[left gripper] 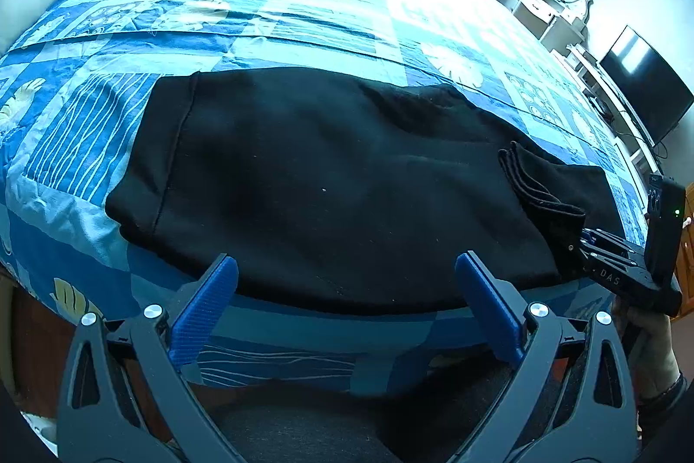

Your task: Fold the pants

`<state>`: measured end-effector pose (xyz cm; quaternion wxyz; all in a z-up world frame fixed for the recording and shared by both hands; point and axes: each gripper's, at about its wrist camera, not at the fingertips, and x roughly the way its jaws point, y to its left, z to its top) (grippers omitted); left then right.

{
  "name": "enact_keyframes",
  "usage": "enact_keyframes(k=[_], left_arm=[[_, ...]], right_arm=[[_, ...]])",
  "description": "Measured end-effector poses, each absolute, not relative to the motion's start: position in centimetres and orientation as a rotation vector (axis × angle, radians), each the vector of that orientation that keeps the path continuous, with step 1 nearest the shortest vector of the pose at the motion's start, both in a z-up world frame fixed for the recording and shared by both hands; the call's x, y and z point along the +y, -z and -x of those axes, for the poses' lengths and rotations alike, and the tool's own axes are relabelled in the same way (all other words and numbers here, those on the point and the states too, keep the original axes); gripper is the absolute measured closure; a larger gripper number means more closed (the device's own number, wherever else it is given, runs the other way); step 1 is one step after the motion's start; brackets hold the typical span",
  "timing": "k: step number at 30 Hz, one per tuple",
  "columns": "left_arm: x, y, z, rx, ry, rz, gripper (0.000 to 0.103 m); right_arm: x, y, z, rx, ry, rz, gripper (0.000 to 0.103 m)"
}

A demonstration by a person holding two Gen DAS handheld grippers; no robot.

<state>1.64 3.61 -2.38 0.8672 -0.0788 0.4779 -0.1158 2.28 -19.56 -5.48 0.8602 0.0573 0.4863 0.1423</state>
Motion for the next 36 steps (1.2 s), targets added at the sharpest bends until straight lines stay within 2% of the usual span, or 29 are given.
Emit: enact_keyframes(k=[3, 16, 18, 22, 27, 30, 36], left_arm=[[3.5, 2.5, -1.7, 1.006, 0.246, 0.164, 0.003], [3.4, 2.8, -1.6, 1.014, 0.247, 0.167, 0.003], [3.5, 2.8, -1.7, 1.015, 0.249, 0.166, 0.003], [3.4, 2.9, -1.6, 1.018, 0.251, 0.163, 0.003], [3.0, 3.0, -1.5, 1.021, 0.255, 0.152, 0.003], [3.0, 3.1, -1.5, 1.026, 0.255, 0.152, 0.003], [3.5, 2.7, -1.4, 1.021, 0.254, 0.174, 0.003]], right_arm=[[-19.6, 5.3, -2.2, 1.024, -0.322, -0.149, 0.071], [-18.1, 4.0, -1.3, 1.018, -0.412, -0.184, 0.060], [-17.5, 4.1, -1.3, 1.035, -0.420, -0.166, 0.054], [-16.6, 5.5, -1.2, 1.082, -0.428, -0.163, 0.050], [-15.6, 6.6, -1.1, 1.092, -0.434, -0.165, 0.038], [-15.4, 4.9, -0.7, 1.069, -0.449, -0.125, 0.038], [-24.5, -1.0, -0.5, 0.918, -0.492, -0.393, 0.038]])
